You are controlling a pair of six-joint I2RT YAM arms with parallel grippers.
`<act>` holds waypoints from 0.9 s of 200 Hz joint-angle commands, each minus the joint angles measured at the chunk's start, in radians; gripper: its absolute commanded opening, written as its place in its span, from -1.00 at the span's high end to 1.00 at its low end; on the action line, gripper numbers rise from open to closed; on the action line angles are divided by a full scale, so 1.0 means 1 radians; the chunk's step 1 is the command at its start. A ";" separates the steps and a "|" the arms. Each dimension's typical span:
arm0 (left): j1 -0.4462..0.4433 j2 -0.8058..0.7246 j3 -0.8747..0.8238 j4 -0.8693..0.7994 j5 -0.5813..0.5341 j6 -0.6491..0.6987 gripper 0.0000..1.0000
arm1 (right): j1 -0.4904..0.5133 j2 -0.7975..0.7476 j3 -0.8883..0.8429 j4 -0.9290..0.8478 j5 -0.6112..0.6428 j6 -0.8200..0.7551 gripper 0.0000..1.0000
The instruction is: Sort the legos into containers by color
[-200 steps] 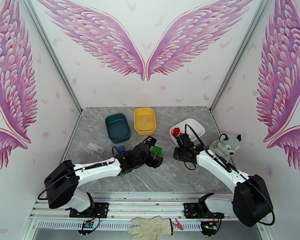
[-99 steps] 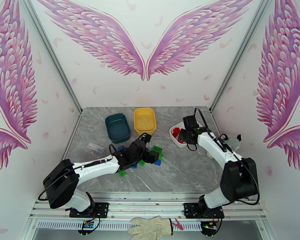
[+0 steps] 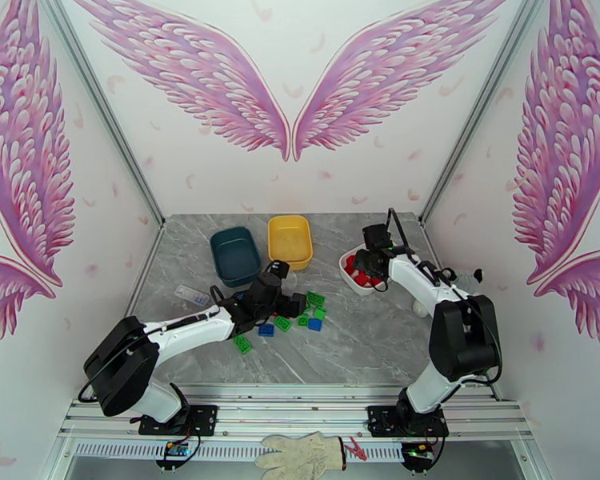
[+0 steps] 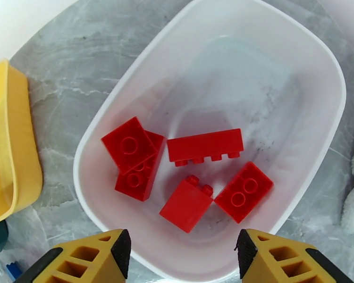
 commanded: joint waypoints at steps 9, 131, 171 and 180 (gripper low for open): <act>0.014 0.000 0.005 -0.054 -0.053 0.005 -0.81 | 0.113 -0.111 -0.058 0.057 -0.075 -0.018 -0.23; 0.044 0.181 0.129 -0.182 -0.064 0.069 -0.77 | 0.340 -0.505 -0.419 0.134 -0.101 -0.083 -0.45; 0.046 0.257 0.210 -0.276 -0.061 0.111 -0.65 | 0.341 -0.492 -0.408 0.125 -0.127 -0.083 -0.43; 0.047 0.265 0.227 -0.303 -0.061 0.121 -0.65 | 0.341 -0.491 -0.408 0.123 -0.121 -0.084 -0.43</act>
